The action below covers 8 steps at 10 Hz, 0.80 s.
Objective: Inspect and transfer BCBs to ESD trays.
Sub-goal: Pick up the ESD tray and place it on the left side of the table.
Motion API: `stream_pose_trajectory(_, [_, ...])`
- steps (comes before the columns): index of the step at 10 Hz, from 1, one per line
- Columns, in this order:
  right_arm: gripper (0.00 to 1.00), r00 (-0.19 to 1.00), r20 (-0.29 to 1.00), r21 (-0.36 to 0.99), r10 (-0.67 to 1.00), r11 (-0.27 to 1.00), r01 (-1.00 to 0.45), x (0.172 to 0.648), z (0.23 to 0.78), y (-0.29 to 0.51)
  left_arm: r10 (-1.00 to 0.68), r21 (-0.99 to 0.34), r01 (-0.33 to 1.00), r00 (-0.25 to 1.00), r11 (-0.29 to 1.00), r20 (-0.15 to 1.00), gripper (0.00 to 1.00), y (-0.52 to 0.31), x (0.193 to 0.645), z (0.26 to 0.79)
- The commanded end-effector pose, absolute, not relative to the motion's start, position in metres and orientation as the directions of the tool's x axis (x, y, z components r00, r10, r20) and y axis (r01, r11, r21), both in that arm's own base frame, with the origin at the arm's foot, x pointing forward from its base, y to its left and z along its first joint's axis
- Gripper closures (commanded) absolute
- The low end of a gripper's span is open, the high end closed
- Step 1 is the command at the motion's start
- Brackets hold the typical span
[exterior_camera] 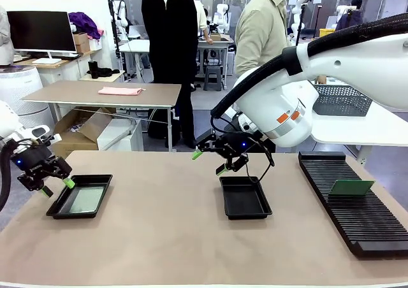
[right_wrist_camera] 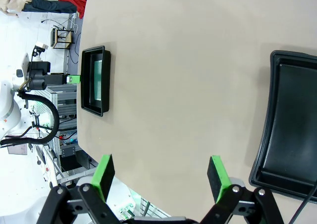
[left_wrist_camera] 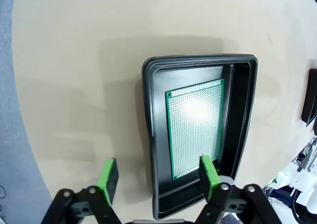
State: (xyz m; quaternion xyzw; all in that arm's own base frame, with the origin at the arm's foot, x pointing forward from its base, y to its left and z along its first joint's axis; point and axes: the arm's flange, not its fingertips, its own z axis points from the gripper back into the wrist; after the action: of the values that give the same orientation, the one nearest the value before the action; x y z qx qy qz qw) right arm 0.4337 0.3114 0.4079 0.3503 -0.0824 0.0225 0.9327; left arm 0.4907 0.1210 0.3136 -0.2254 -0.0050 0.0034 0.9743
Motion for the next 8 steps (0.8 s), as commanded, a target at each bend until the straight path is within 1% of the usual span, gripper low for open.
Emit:
stream_pose_trajectory(1, [0.0,0.987,0.158,0.642,-0.023,0.762,-0.085,0.435,0.409,0.314,0.016,-0.431,-0.018,1.0,0.902,-0.009,0.0,0.121,0.488,0.323])
stream_pose_trajectory(3, [0.0,0.987,0.158,0.642,-0.023,0.762,-0.085,0.435,0.409,0.314,0.02,-0.436,-0.024,1.0,0.9,-0.014,0.0,0.121,0.486,0.33])
stream_pose_trajectory(4, [0.0,0.987,0.158,0.642,-0.023,0.762,-0.085,0.435,0.409,0.314,0.009,-0.438,-0.003,1.0,0.899,0.012,0.0,0.121,0.49,0.319])
stream_pose_trajectory(8, [0.0,0.987,0.158,0.642,-0.023,0.762,-0.085,0.435,0.409,0.314,0.009,-0.438,-0.003,1.0,0.899,0.012,0.0,0.121,0.49,0.319])
